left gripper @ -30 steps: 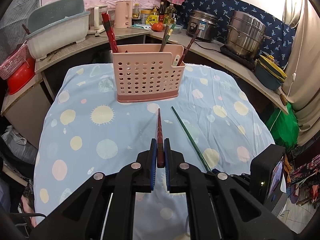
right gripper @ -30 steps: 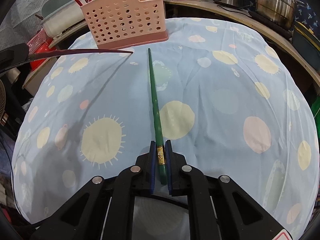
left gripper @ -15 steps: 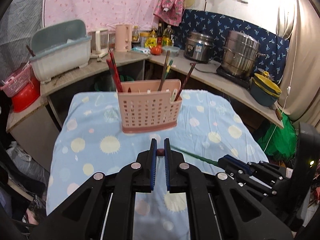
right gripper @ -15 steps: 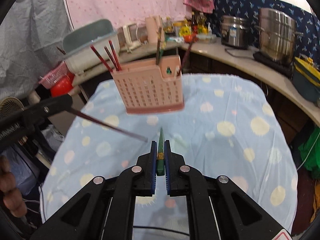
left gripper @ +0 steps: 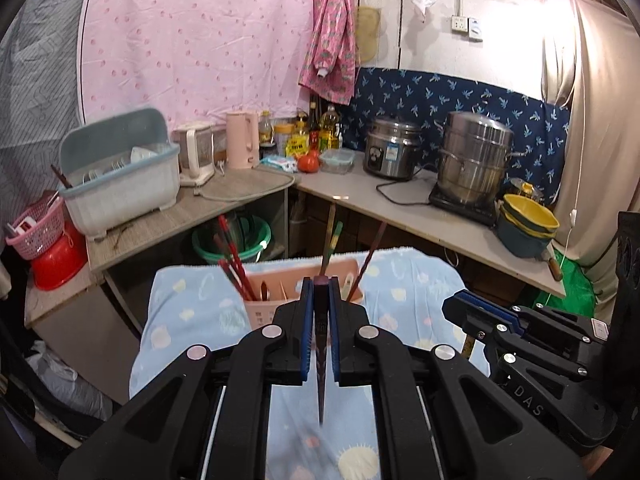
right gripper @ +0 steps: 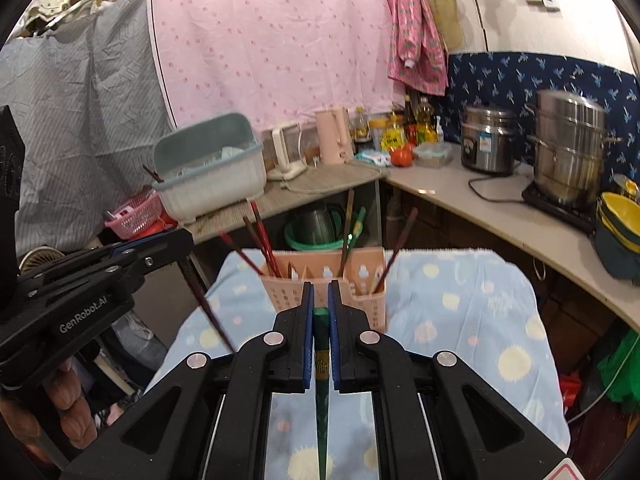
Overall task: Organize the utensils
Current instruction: 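Lift both chopsticks and carry them above the pink holder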
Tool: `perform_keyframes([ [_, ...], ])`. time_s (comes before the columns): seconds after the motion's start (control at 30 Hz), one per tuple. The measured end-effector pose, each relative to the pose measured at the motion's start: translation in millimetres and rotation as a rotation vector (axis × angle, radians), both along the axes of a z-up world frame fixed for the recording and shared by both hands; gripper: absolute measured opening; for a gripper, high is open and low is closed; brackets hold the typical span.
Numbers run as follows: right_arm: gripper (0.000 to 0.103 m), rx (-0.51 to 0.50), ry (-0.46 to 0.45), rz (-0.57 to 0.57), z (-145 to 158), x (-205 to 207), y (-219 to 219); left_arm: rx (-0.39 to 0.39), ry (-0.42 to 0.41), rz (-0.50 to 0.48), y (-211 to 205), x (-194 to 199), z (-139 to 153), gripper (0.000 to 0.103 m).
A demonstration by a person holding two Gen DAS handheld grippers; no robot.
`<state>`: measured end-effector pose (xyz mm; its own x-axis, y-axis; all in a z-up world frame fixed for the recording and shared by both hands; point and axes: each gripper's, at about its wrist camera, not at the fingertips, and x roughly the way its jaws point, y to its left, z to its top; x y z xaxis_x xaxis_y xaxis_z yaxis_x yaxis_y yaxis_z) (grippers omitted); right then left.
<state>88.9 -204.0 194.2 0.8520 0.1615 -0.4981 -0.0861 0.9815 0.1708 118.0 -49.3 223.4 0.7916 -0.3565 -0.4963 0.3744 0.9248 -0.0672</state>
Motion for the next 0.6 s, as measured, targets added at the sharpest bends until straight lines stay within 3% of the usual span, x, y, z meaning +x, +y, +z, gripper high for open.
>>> perform_keyframes([
  [0.37,0.007,-0.027,-0.129,-0.047,61,55,-4,0.007,-0.084,0.030,-5,48,48,0.007],
  [0.6,0.007,-0.036,-0.167,-0.059,83,100,3,0.008,-0.104,0.055,-5,85,61,0.006],
])
